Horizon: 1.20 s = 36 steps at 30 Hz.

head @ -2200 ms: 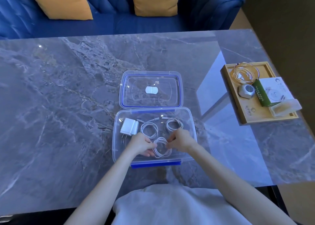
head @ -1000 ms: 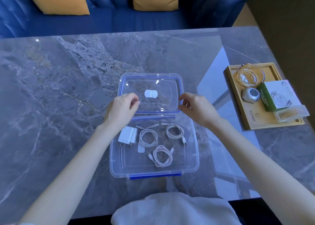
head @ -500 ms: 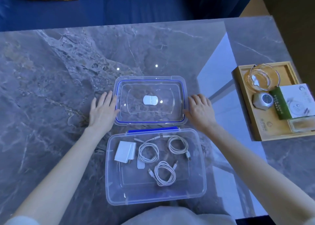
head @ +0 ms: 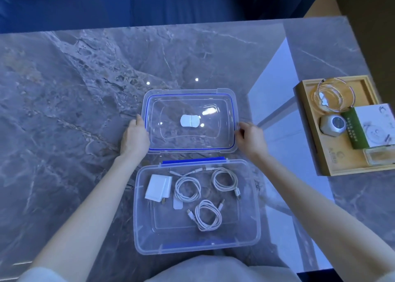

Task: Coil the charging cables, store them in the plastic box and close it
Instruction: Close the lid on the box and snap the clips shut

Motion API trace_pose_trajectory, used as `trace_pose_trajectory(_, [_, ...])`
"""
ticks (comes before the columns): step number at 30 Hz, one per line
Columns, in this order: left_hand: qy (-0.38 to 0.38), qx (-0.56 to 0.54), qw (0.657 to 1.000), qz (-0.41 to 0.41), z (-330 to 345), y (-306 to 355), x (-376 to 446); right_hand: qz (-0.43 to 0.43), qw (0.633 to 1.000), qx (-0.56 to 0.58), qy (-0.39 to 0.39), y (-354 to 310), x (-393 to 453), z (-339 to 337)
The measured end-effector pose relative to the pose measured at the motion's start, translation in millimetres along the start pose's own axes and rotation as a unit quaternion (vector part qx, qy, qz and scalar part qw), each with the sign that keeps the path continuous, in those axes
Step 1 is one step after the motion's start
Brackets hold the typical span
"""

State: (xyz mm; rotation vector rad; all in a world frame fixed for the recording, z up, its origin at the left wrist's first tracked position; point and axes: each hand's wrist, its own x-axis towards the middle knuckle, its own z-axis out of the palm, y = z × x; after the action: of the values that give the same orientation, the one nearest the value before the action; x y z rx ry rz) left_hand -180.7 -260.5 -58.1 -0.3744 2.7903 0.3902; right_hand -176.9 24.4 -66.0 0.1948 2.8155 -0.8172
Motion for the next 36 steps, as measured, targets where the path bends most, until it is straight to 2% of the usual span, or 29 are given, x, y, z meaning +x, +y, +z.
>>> trace_pose_trajectory(4, [0.102,-0.134,0.986,-0.002,-19,-2,-10,-0.023,0.996,0.034,0.080,-9,-6,-22])
trace_pose_trajectory(7, [0.191,-0.273,0.941,-0.061,-40,11,-31,-0.040,0.986,0.062,0.146,-19,-13,-40])
trace_pose_trajectory(10, [0.238,-0.369,0.897,-0.055,-58,13,-52,-0.063,0.972,0.125,0.187,-28,-28,-61])
trace_pose_trajectory(13, [0.265,-0.433,0.861,-0.015,-71,7,-74,-0.076,0.947,0.257,0.176,-40,-58,-81])
trace_pose_trajectory(15, [0.294,-0.429,0.854,0.011,-72,3,-93,-0.042,0.904,0.399,0.151,-46,-81,-91])
trace_pose_trajectory(18, [0.324,-0.438,0.835,0.074,-64,-6,-122,0.031,0.856,0.507,0.100,-41,-102,-97])
trace_pose_trajectory(20, [0.330,-0.410,0.844,0.106,-53,-15,-140,0.086,0.819,0.565,0.061,-32,-113,-92])
trace_pose_trajectory(21, [0.331,-0.380,0.856,0.117,-46,-19,-148,0.103,0.814,0.569,0.057,-27,-119,-87])
trace_pose_trajectory(25, [0.306,-0.258,0.900,0.175,-20,-35,-178,0.114,0.862,0.490,0.069,-3,-143,-57])
trace_pose_trajectory(29, [0.221,-0.198,0.934,0.198,6,-57,-194,0.092,0.880,0.460,0.081,8,-163,-29])
trace_pose_trajectory(32, [0.167,-0.164,0.955,0.185,19,-66,-206,0.084,0.888,0.442,0.090,11,-175,-11])
trace_pose_trajectory(36, [0.148,-0.171,0.962,0.156,22,-64,-216,0.072,0.904,0.411,0.095,11,-181,-3])
